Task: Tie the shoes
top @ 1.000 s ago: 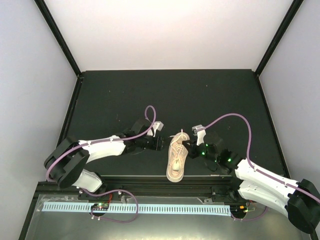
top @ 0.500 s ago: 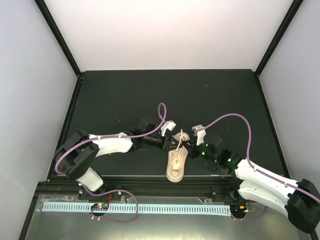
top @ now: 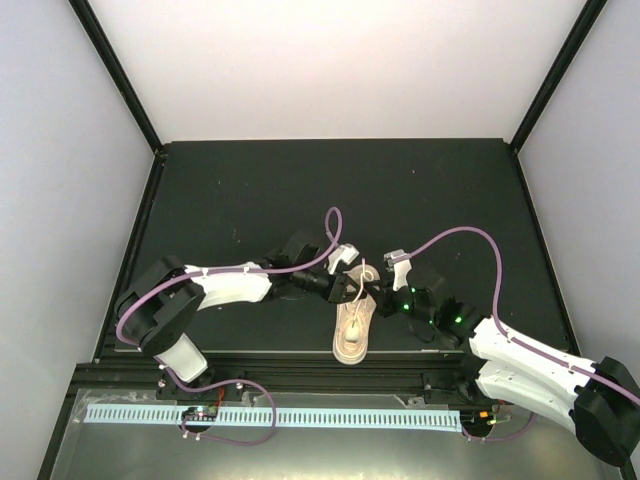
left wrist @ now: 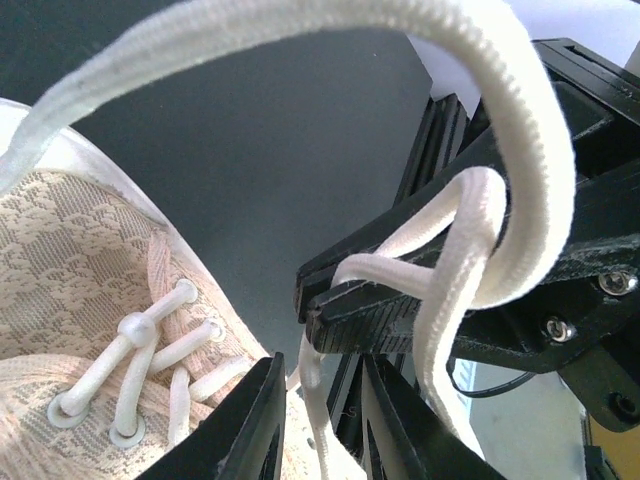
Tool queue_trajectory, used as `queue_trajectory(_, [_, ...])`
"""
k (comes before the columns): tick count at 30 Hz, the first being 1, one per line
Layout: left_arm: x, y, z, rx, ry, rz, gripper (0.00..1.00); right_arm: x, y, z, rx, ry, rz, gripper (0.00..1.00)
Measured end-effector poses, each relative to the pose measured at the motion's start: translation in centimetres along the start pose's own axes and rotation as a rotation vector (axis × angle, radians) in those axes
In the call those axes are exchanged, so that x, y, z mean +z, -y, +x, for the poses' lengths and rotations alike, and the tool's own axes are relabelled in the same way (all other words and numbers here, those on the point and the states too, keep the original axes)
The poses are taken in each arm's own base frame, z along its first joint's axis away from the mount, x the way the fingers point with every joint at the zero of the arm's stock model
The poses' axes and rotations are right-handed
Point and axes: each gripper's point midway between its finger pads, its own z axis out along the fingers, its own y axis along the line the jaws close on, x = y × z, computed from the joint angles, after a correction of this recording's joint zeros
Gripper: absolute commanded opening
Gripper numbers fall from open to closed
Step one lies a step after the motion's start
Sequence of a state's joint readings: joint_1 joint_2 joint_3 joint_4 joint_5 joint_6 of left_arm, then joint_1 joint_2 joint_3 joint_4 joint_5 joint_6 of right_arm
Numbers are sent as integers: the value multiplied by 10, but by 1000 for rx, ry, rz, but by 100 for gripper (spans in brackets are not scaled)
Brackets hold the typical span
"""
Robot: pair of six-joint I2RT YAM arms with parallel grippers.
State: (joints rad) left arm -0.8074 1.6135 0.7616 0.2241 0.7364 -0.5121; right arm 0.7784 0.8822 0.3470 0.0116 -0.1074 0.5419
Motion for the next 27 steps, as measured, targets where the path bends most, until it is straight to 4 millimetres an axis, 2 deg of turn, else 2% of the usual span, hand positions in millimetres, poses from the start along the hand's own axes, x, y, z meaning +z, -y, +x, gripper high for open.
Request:
queue_trajectory(11, [7,-6,13,-9,-49,-33,24,1,0,0,0,-1,1,2])
queue_trajectory(18, [10,-11,15,-4,-57,-67,2,1,0,0,0,-2,2,2])
queue_trajectory(23, [3,-16,8,6,-21,-141,1,0,1,1,0,-4,4,7])
queue_trajectory(25, [-4,-13,-1,27,16,-165,2,-1,1,0,-1,-2,5,14])
queue_trajectory(27, [-14,-7,-11,59,58,-195,1,-3,-1,-3,-3,4,2,27])
